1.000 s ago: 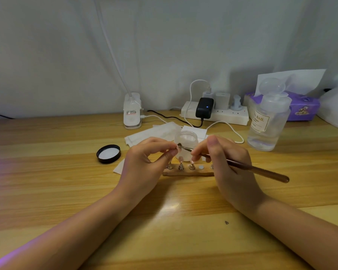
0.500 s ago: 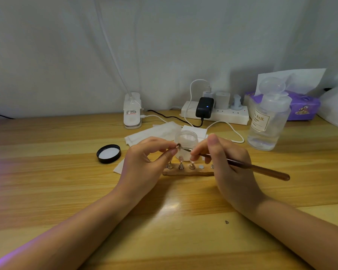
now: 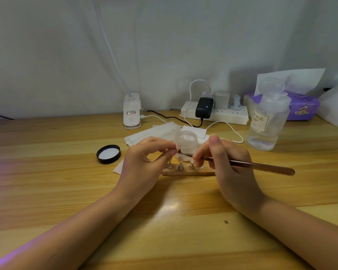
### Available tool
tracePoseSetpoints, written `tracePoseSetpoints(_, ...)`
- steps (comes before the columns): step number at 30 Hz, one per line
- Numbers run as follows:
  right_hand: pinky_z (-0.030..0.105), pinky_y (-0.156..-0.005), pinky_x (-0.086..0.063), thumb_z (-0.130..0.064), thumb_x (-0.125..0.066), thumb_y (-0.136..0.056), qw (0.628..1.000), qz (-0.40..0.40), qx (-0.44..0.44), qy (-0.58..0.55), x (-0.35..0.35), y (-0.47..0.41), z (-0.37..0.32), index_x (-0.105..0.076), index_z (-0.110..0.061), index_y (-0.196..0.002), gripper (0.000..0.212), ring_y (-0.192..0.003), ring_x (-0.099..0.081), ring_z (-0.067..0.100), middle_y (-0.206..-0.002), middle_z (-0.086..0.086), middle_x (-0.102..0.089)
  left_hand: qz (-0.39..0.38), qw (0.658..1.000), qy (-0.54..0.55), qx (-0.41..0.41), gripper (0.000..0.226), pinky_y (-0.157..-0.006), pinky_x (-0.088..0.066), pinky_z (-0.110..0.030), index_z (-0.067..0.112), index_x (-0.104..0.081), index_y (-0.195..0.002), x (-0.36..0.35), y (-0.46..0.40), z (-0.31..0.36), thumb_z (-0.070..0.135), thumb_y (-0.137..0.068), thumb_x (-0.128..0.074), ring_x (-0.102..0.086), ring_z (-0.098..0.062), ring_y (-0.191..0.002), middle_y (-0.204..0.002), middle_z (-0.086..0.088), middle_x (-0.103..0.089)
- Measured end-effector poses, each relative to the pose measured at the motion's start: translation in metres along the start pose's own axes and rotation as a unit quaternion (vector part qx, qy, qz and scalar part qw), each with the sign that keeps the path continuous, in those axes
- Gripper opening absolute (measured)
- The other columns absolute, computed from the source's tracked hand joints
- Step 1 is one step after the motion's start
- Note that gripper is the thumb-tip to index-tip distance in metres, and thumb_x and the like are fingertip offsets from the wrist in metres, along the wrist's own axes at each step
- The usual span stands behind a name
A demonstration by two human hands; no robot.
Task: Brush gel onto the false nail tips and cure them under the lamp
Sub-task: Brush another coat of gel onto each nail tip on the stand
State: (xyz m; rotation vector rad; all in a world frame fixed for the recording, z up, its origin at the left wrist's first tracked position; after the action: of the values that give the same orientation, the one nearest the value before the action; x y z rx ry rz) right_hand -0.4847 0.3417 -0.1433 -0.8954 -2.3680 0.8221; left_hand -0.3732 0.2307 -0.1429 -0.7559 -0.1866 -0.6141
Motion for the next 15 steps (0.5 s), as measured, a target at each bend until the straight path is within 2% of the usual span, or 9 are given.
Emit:
tracePoseSetpoints(2,0.029,-0.070,-0.039,-0.037,-0.030,-0.090,1.000,0.001,-0.010,-0.010,0.0011,0.0006,0.0007,-0.061,-0.019,-0.062,0.045,-0.059,-0.058,0.008,-0.054,0.001,-0.058,0.001,1.000,-0.001,0.000,0.018,-0.072,-0.043,-0.009,0.015,-0.071,-0.091,0.0003,-0.0002,-0.0010,0.004,-0.077,-0.069,-0.061,-0.004,-0.080,-0.085,0.006,-0.068)
tracePoseSetpoints(4,0.020,-0.067,-0.040,-0.037,-0.030,-0.090,0.999,0.009,-0.015,-0.031,0.0024,0.0002,0.0015,-0.061,-0.017,-0.061,0.046,-0.056,-0.057,0.007,-0.053,0.000,-0.058,0.005,1.000,0.004,-0.003,0.016,-0.071,-0.044,-0.010,0.016,-0.071,-0.088,0.0009,0.0001,-0.0003,0.005,-0.076,-0.070,-0.060,-0.005,-0.079,-0.085,0.004,-0.067)
tracePoseSetpoints(7,0.010,-0.059,-0.039,-0.028,-0.033,-0.095,0.998,0.033,-0.019,-0.055,0.0046,-0.0020,0.0035,-0.060,-0.014,-0.063,0.044,-0.057,-0.057,0.004,-0.055,-0.002,-0.059,0.013,1.000,0.011,-0.017,0.019,-0.071,-0.043,-0.008,0.023,-0.069,-0.084,0.0018,0.0005,0.0026,0.006,-0.074,-0.071,-0.059,-0.005,-0.082,-0.086,0.004,-0.065)
tracePoseSetpoints(9,0.014,-0.059,-0.042,-0.023,-0.034,-0.096,0.997,0.049,-0.021,-0.047,0.0063,-0.0033,0.0054,-0.061,-0.012,-0.068,0.041,-0.062,-0.058,0.006,-0.059,0.001,-0.060,0.014,1.000,0.012,-0.020,0.016,-0.077,-0.043,-0.008,0.023,-0.068,-0.084,0.0024,0.0006,0.0036,0.012,-0.074,-0.071,-0.060,-0.003,-0.085,-0.088,0.008,-0.066)
tracePoseSetpoints(11,0.020,-0.062,-0.043,-0.028,-0.034,-0.096,0.998,0.052,-0.004,-0.018,0.0077,-0.0038,0.0045,-0.060,-0.017,-0.072,0.036,-0.068,-0.058,0.007,-0.064,0.000,-0.059,0.006,1.000,0.025,-0.013,0.014,-0.078,-0.045,-0.009,0.021,-0.068,-0.087,0.0020,0.0011,0.0035,0.017,-0.074,-0.068,-0.063,-0.001,-0.086,-0.088,0.010,-0.068)
tracePoseSetpoints(15,0.040,-0.071,-0.046,-0.027,-0.030,-0.092,0.997,0.016,0.060,0.052,0.0035,-0.0025,-0.0037,-0.057,-0.022,-0.073,0.033,-0.073,-0.057,0.007,-0.071,-0.012,-0.058,0.000,0.999,0.038,-0.007,0.016,-0.067,-0.047,-0.008,0.027,-0.066,-0.086,0.0012,0.0021,0.0045,0.017,-0.074,-0.067,-0.063,-0.001,-0.080,-0.082,0.010,-0.068)
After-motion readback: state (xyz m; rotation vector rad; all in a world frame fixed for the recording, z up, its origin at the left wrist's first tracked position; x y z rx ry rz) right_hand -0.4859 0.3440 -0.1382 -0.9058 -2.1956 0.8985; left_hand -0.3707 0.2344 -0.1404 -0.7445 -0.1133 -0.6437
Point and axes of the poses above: each hand's wrist, its own y-axis away from the middle knuckle, its own x-axis out of the back of the hand, z = x × y, the point moved 4 cm from there along -y, towards the middle knuckle
